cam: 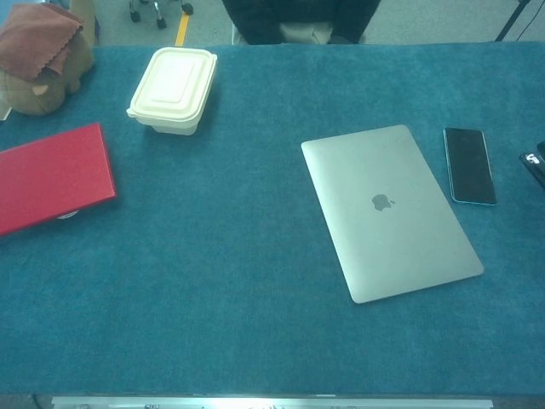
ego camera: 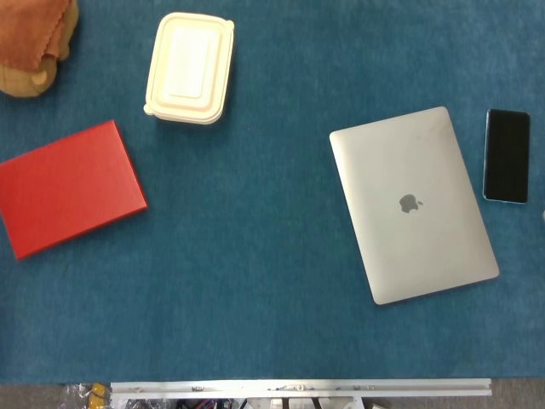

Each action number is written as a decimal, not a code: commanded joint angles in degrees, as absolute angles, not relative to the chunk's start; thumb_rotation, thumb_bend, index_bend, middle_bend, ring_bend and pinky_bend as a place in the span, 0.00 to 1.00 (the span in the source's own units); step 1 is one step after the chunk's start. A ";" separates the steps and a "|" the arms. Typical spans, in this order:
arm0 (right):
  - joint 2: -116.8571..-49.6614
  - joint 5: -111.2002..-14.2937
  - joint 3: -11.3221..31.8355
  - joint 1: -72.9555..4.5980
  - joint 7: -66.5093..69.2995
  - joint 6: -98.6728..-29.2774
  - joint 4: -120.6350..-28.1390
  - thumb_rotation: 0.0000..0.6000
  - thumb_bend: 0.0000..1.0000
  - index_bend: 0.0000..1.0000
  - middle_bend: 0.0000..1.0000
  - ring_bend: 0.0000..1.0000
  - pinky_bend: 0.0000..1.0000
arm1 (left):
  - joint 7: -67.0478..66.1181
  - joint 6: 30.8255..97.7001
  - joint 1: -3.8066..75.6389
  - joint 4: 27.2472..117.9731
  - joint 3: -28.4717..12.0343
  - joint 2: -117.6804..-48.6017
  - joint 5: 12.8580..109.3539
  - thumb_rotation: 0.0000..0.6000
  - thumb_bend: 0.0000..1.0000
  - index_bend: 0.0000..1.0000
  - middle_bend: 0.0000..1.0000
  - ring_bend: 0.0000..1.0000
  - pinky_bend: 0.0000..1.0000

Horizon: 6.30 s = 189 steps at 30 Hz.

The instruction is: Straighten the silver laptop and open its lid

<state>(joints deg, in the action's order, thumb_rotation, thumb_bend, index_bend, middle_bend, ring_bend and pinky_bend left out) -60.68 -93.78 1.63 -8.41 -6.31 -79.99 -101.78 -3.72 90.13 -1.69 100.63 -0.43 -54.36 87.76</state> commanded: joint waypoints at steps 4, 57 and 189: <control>-59.77 -97.40 0.30 -10.90 -6.84 -77.30 -98.71 1.00 0.06 0.00 0.05 0.00 0.05 | -4.21 89.91 -1.30 101.06 -0.56 -54.26 88.04 1.00 0.14 0.01 0.00 0.00 0.00; -77.77 -99.78 -6.10 -12.75 -19.51 -71.48 -76.04 1.00 0.00 0.00 0.00 0.00 0.02 | -2.31 86.43 0.41 98.57 -0.78 -55.37 85.03 1.00 0.14 0.01 0.00 0.00 0.00; -96.04 -68.11 18.95 -46.80 -25.56 -44.30 -84.45 1.00 0.88 0.00 0.16 0.00 0.03 | 2.57 90.27 -2.06 97.59 -1.36 -52.35 85.71 1.00 0.14 0.01 0.00 0.00 0.00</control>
